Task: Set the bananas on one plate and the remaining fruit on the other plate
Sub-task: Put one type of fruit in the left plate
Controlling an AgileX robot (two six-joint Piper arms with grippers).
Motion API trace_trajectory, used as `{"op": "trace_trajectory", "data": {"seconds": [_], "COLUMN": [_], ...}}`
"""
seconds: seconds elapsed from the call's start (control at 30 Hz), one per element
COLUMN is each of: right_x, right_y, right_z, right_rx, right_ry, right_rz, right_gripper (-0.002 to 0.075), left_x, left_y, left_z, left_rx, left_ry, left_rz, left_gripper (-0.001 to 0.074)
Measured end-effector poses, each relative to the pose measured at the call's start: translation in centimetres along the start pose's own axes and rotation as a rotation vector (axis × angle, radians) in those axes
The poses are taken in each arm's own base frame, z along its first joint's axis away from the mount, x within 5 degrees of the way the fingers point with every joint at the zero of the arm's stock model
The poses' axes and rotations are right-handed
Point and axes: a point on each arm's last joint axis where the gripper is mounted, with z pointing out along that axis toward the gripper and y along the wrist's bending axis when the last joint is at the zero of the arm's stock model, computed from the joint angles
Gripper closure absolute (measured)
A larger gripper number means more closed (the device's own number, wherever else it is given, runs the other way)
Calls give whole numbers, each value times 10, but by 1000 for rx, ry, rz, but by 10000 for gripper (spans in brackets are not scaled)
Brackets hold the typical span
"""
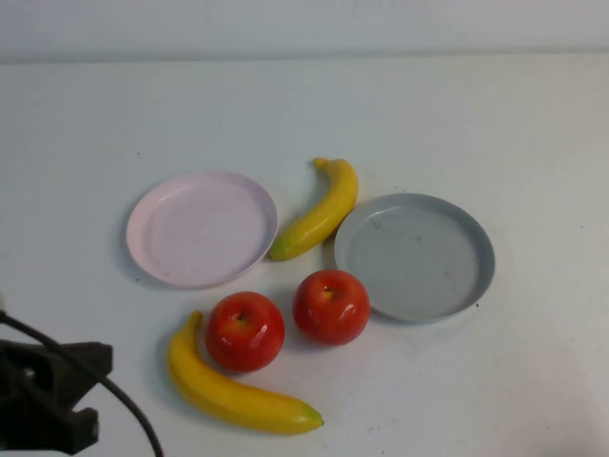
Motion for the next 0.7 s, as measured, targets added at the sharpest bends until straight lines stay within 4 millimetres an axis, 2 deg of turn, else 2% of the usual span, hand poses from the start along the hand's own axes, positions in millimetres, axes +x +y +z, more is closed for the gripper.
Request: {"op": "trace_trajectory", "data": {"seconds": [0.2, 0.4, 0.5, 0.7], "right_x": [0, 0, 0, 0], "right_y": [0, 0, 0, 0], "right_z": [0, 0, 0, 0], "right_rx": [0, 0, 0, 0], "right_ry": [0, 0, 0, 0], "right_rz": [0, 0, 0, 0], "right_gripper": [741, 741, 741, 741], "left_x": [-12, -23, -25, -20], "left_y": [5, 6, -1, -29], "left_z": [37, 51, 55, 71], "left_rx": [153, 214, 243, 323], "left_ry": [45, 47, 52, 78], "left_rz": [115, 176, 213, 307], "left_gripper": [736, 736, 736, 736]}}
